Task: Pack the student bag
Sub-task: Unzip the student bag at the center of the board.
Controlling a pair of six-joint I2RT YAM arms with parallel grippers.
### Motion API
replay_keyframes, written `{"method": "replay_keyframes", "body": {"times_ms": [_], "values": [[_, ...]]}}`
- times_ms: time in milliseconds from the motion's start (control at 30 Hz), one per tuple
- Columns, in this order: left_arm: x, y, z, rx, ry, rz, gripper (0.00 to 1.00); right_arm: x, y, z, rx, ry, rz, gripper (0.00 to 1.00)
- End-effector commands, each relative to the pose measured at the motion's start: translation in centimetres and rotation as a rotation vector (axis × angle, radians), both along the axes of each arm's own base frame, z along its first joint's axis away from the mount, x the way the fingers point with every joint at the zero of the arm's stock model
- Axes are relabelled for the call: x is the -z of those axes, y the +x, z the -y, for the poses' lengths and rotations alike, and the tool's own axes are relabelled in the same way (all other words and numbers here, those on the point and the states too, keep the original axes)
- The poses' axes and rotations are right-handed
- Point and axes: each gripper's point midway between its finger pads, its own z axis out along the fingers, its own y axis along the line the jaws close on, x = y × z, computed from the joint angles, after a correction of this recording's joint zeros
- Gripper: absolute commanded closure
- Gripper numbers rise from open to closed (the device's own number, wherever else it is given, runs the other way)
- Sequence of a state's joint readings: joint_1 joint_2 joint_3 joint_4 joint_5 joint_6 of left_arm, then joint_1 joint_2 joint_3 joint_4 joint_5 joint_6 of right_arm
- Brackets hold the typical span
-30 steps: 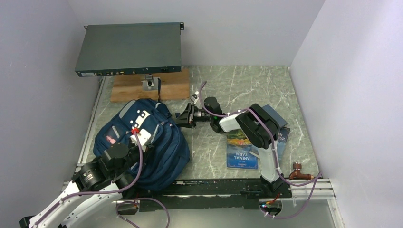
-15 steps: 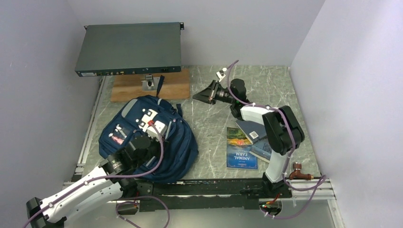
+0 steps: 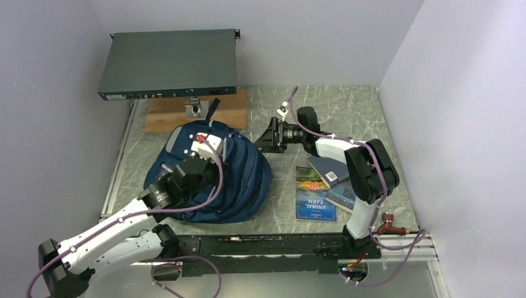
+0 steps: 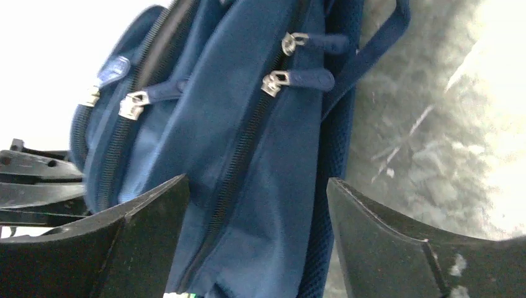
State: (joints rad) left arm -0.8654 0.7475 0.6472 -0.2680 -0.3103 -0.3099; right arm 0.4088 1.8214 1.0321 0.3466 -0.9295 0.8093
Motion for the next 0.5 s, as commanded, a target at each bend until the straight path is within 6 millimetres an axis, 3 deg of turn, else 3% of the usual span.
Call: {"method": "replay_keyframes", "body": {"times_ms": [0,200,333,400,467], "values": [[-8.5,1.7,2.2,-0.019,-0.231,0.112,1.0,-0.2,-2.7,1.3,-0.021,-0.034,-0.057,0.11],[-6.9,1.0,2.7,-0.017,-0.317,0.042,1.0,-0.2,-4.4,1.4,0.062,0.04,-0.103,0.06],[-8.3,-0.2,4.4,0.116,-0.47,0.15,1.0,0.8,-7.6,-0.4,0.039,0.088,-0.121,0.1],[-8.7,-0.5,4.7,0.138,-0.52,0.164,1.0,-0.1,-8.8,-1.0,0.046,0.184,-0.172,0.14],[-8.4,-0.5,4.6,0.119,-0.514,0.124,1.0,-2.5,-10.0,-1.4,0.022,0.309,-0.186,0.19]]}}
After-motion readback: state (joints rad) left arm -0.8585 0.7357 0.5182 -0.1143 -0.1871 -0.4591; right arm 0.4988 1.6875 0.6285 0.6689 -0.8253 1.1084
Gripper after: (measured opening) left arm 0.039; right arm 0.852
